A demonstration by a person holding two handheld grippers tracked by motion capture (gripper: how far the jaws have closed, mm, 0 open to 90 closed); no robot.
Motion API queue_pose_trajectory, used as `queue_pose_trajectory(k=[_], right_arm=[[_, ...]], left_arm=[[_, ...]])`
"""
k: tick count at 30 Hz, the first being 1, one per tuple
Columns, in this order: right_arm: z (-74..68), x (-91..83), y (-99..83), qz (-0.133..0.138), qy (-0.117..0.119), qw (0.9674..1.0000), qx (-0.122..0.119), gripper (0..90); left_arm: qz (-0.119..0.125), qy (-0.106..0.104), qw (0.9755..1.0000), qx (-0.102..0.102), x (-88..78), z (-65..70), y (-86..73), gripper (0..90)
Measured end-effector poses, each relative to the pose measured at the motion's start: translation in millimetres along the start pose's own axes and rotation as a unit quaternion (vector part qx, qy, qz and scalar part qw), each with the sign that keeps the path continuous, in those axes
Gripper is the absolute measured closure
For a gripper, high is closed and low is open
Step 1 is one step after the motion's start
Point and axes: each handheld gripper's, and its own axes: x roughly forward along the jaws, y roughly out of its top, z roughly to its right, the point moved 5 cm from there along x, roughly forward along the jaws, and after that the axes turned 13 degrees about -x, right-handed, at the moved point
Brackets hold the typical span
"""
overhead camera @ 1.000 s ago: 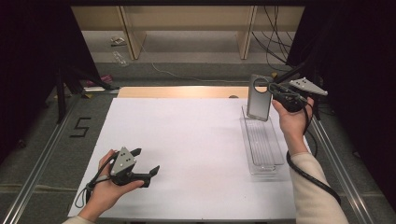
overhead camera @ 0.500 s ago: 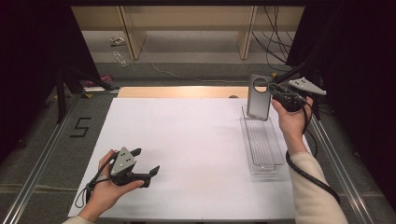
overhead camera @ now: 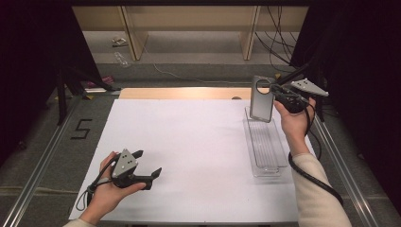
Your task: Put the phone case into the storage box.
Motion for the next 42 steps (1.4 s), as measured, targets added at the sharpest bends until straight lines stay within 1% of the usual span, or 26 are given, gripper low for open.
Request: queue_pose_trajectory(k=[26,33,42], right_arm=[[-0.7,3.6,-3.9,-0.005,-0.005,1.0000,-0.004,82.0],[0.5,3.3,-5.6,-0.009,-0.007,0.9999,-0.002,82.0],[-2.1,8.4,-9.3,-0.017,-0.008,0.9998,-0.002,82.0]], left_arm=[[0.000,-0.001,1.0000,0.002,0.1,0.4,0.2,11.3],[0.000,-0.001,1.0000,0.001,0.2,0.9,0.1,11.3],[0.000,-0.001,1.0000,0.000,0.3,0.9,0.3,11.3]])
